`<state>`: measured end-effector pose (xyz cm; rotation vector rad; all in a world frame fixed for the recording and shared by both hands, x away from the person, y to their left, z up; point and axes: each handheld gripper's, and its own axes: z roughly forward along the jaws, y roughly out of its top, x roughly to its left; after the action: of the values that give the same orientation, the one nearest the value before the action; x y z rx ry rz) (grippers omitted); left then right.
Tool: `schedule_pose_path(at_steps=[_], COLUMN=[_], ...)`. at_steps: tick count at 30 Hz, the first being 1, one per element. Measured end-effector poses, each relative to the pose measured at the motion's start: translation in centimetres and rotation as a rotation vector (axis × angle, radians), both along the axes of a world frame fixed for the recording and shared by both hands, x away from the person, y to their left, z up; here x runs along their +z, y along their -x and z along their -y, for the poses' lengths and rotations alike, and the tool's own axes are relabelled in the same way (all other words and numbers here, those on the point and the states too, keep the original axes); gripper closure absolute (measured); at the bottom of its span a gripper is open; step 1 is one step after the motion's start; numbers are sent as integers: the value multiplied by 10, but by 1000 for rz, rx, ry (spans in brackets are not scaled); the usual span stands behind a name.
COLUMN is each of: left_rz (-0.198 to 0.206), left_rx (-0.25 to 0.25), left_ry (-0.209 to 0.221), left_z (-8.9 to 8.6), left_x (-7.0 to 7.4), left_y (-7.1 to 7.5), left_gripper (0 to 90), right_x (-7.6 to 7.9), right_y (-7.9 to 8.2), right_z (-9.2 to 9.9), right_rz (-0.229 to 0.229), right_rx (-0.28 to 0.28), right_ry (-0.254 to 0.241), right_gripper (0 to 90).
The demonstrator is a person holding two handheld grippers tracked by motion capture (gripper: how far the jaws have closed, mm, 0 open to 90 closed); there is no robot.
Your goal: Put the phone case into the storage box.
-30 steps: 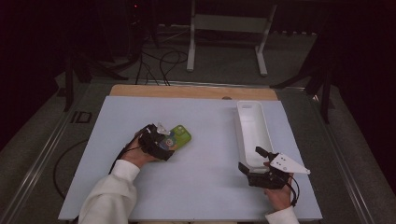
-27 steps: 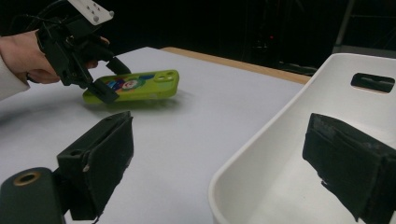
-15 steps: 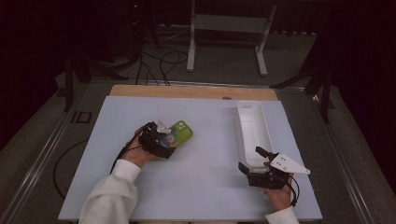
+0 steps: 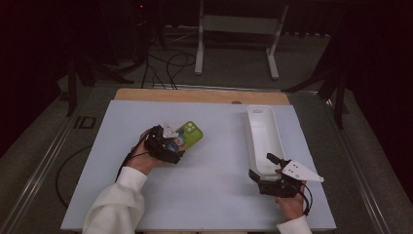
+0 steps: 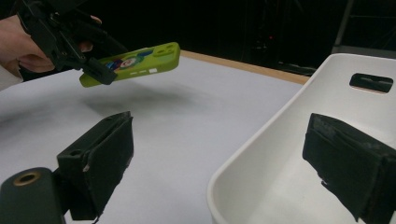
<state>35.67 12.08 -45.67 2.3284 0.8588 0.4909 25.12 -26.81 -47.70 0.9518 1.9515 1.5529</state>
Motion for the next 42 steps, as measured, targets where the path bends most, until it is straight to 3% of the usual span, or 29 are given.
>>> schedule_pose_path(at_steps=[42], left_rz=[168], left_rx=[43], left_ry=[105], left_z=[3], left_x=[23], left_y=[17], left_gripper=[161], right_x=[1], right_y=[-2], right_z=[0], right_rz=[-11], right_rx=[-5], right_ry=[0], right_gripper=[88])
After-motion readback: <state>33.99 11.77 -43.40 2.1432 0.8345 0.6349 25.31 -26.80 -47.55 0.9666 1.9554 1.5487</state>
